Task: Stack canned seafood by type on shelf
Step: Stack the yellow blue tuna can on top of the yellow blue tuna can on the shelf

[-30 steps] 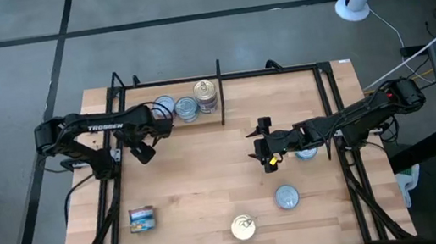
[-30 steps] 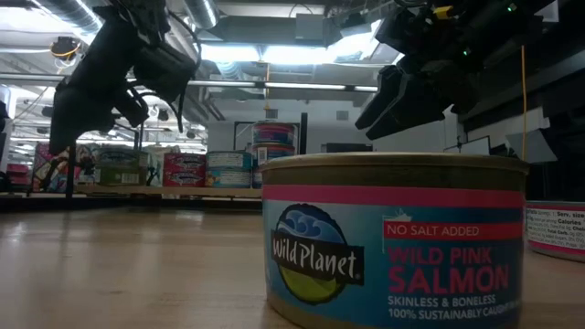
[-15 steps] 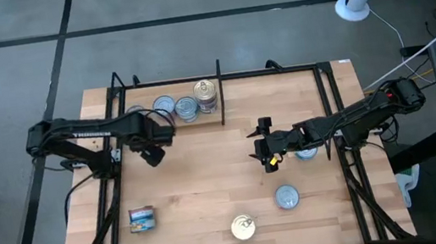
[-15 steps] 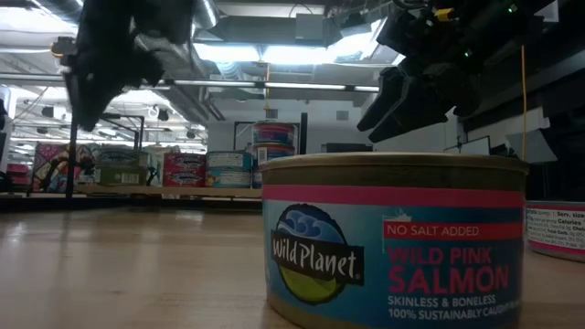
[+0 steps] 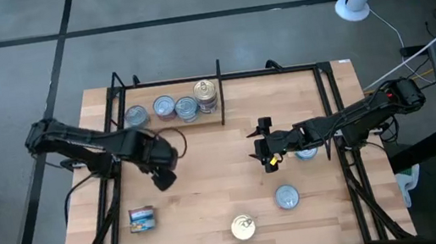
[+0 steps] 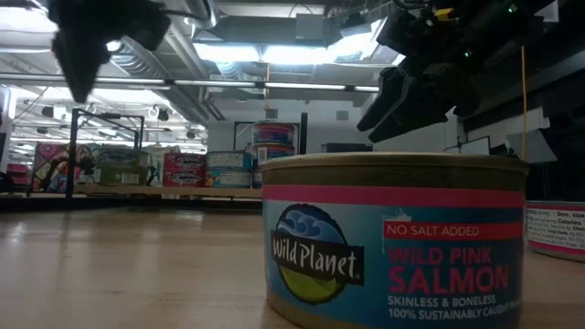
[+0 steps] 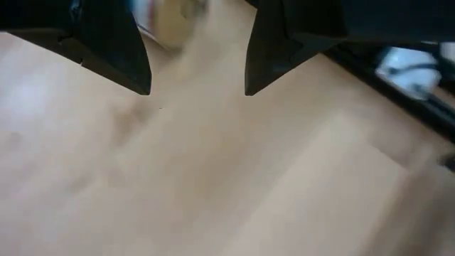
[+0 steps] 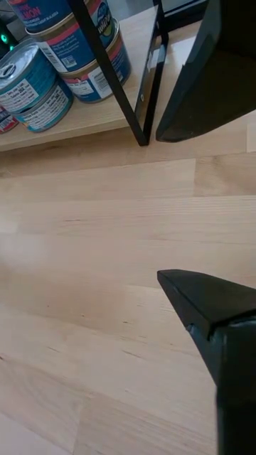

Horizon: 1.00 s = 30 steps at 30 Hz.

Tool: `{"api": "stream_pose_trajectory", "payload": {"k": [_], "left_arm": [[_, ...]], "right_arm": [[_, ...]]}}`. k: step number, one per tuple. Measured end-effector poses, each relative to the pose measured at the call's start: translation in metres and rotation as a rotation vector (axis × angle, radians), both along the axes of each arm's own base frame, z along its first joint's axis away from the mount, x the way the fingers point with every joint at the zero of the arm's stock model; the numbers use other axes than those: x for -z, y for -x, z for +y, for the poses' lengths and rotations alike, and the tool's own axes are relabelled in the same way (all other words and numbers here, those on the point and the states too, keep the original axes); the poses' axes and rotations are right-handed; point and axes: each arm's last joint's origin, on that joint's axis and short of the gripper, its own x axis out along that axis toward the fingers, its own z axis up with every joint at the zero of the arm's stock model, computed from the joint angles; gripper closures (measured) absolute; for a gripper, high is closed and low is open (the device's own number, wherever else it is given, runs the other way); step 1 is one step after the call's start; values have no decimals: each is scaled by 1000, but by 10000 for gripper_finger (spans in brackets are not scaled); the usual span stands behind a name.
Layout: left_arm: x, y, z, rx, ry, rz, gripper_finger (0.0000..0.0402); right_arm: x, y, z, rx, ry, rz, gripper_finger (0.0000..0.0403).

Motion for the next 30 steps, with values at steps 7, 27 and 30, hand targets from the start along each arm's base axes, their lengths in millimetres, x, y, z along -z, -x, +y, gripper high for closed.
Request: {"api": "stream_pose_trajectory", "payload": {"k": [7, 27, 30], "left_arm": [[-1, 3, -45, 68, 135, -68, 181], [7, 43, -146, 190, 342, -31, 181], [14, 45, -153, 209, 331, 9, 181]], "right_arm": [[0, 0, 0, 0, 0, 0, 95], [0, 0, 0, 0, 0, 0, 95], [0, 0, 0, 0, 0, -1, 95]]}}
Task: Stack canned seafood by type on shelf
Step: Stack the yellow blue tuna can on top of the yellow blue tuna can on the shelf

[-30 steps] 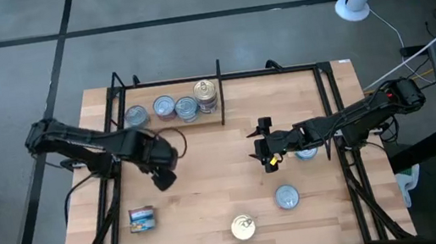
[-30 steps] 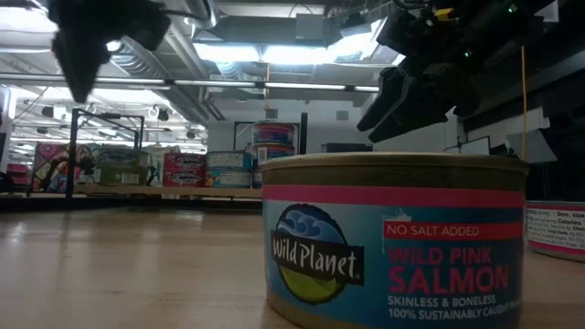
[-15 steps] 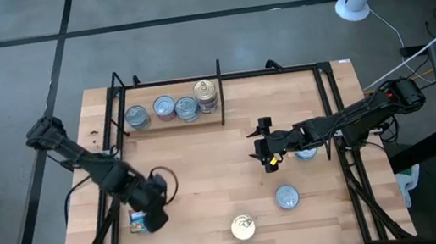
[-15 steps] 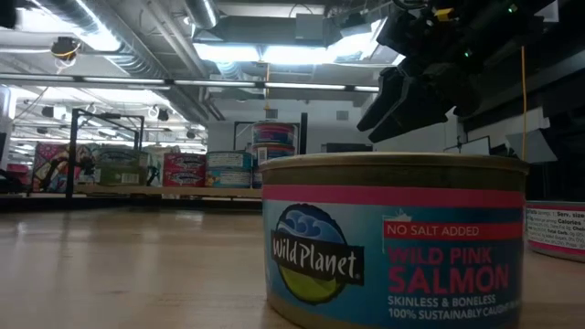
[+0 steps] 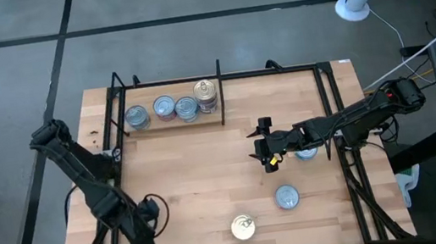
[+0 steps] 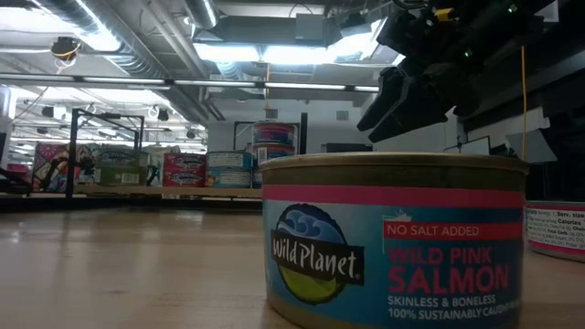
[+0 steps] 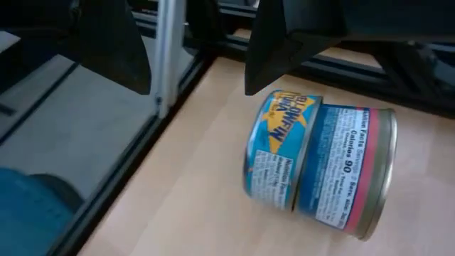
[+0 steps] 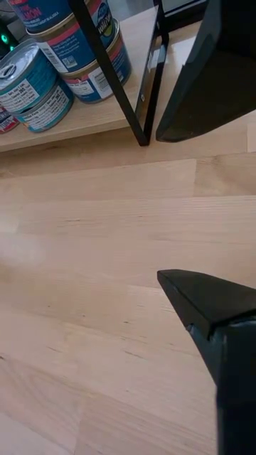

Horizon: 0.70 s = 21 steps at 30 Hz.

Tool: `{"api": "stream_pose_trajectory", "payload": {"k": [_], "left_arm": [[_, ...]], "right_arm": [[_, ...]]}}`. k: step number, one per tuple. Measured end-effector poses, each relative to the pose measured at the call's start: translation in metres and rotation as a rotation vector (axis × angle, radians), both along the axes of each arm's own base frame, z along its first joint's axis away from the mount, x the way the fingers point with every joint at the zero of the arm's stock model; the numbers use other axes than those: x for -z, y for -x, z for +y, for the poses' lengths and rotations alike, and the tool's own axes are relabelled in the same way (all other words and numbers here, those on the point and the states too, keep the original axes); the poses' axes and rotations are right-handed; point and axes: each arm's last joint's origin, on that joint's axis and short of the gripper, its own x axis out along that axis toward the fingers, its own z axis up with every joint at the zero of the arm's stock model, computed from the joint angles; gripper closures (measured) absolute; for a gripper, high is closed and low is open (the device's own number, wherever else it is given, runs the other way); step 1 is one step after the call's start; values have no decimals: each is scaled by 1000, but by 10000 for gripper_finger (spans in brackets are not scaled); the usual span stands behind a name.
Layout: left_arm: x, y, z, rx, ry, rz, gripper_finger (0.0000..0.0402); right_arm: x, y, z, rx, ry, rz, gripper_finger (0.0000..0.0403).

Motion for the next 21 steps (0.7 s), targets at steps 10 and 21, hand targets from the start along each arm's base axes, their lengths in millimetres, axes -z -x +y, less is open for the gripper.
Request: {"api": "stream_pose_trajectory", "payload": {"k": [10, 21], "left_arm": [[24, -2, -5, 16, -135, 118, 181], [34, -2, -6, 15, -203, 177, 181]], "right_arm": [[0, 0, 0, -2, 2, 0, 95], [0, 0, 0, -2, 2, 1, 95]]}}
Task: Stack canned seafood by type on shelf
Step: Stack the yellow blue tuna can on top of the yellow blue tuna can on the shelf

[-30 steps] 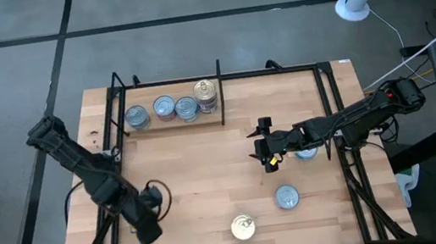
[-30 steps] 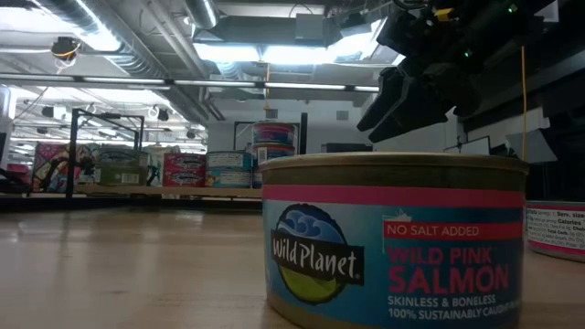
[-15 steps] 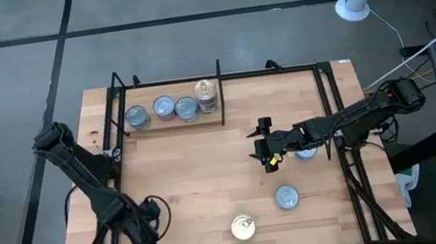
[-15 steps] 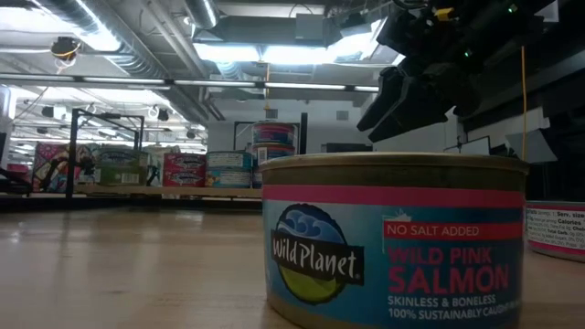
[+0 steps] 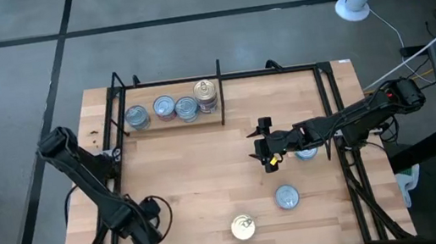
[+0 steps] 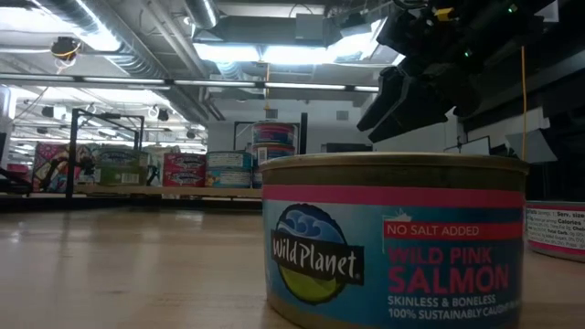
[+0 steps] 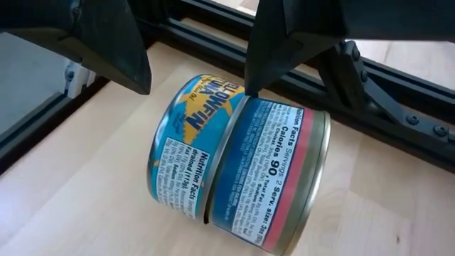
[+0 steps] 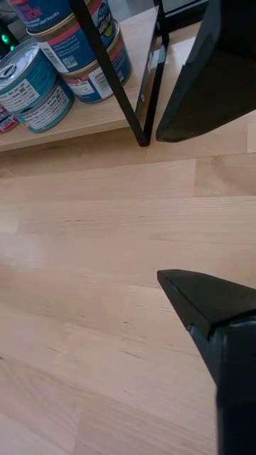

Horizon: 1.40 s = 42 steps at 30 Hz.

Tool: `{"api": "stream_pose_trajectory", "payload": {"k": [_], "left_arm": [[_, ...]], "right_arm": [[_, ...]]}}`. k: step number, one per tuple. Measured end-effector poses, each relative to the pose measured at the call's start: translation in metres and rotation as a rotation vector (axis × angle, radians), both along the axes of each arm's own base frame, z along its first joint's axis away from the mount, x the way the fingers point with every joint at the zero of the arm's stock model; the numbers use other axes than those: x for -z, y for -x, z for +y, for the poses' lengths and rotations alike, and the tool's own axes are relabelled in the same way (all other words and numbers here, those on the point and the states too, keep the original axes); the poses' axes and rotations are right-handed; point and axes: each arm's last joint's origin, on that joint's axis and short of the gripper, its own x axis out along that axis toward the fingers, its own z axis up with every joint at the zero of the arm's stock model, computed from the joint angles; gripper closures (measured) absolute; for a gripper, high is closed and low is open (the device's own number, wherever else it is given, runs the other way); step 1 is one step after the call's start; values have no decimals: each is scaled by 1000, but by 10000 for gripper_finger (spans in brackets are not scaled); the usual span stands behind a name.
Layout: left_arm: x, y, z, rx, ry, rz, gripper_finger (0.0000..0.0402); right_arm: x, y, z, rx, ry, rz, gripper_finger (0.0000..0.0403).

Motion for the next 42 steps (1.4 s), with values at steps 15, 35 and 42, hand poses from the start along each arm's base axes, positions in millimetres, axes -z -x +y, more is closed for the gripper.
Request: {"api": "stream_pose_trajectory", "payload": {"k": [15, 35, 42], "left_arm": [[24, -6, -9, 56, -56, 55, 181], [-42, -49, -17, 27, -9, -278, 181], [-46, -69, -11, 362, -51, -438, 181]], "right_arm": [[0, 0, 0, 0, 0, 0, 95], [0, 0, 0, 0, 0, -1, 95], [0, 0, 0, 0, 0, 0, 95]]}}
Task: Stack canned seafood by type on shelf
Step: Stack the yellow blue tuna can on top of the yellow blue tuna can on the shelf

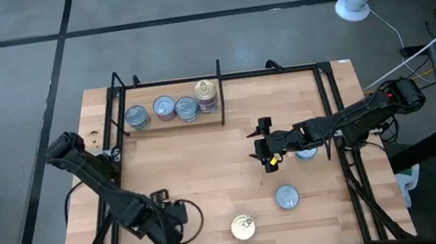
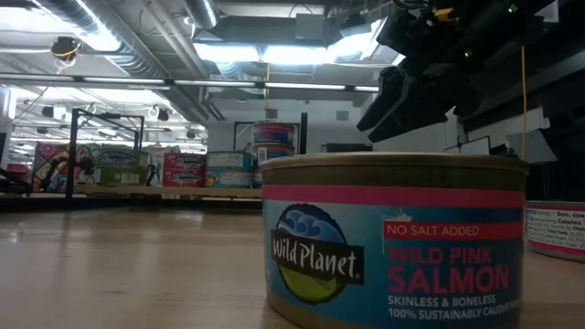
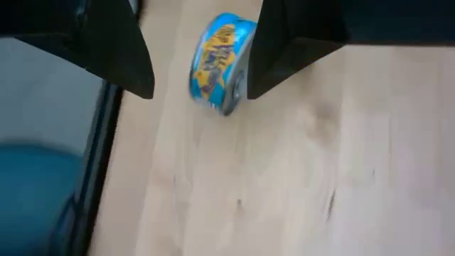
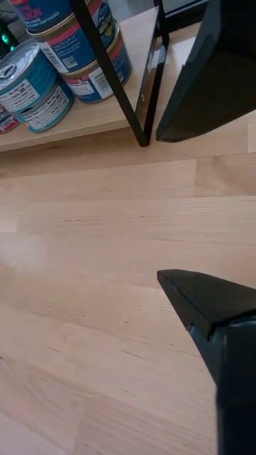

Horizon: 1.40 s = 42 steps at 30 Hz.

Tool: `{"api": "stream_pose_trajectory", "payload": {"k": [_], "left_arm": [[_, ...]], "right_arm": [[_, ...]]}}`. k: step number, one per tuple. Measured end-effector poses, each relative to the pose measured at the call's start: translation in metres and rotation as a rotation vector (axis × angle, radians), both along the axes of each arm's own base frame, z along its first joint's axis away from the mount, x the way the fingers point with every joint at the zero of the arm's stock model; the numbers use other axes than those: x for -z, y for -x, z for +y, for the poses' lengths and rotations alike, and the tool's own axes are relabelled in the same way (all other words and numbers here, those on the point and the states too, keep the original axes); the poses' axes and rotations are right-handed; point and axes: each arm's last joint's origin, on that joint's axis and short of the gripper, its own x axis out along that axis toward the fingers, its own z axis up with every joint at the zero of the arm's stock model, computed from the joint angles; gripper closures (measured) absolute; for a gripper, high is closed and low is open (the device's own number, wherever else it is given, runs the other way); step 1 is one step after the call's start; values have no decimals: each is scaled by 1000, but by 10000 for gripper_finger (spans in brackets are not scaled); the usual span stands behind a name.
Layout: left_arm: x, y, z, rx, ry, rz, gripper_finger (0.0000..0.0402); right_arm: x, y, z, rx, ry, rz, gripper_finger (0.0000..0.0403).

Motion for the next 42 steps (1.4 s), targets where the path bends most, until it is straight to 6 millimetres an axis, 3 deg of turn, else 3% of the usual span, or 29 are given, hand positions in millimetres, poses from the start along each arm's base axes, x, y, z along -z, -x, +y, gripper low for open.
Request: {"api": "stream_pose_trajectory", "payload": {"k": [5, 10, 25, 42], "left_arm": [[16, -4, -7, 203, -61, 41, 181], [29, -5, -15, 291, -56, 106, 181], [37, 9, -23, 325, -123, 190, 181], [53, 20, -17, 288, -155, 278, 181]], "right_arm": [[0, 0, 0, 0, 0, 0, 95], [0, 0, 0, 0, 0, 0, 95], [0, 0, 0, 0, 0, 0, 95], [0, 0, 0, 0, 1, 5, 95]]}}
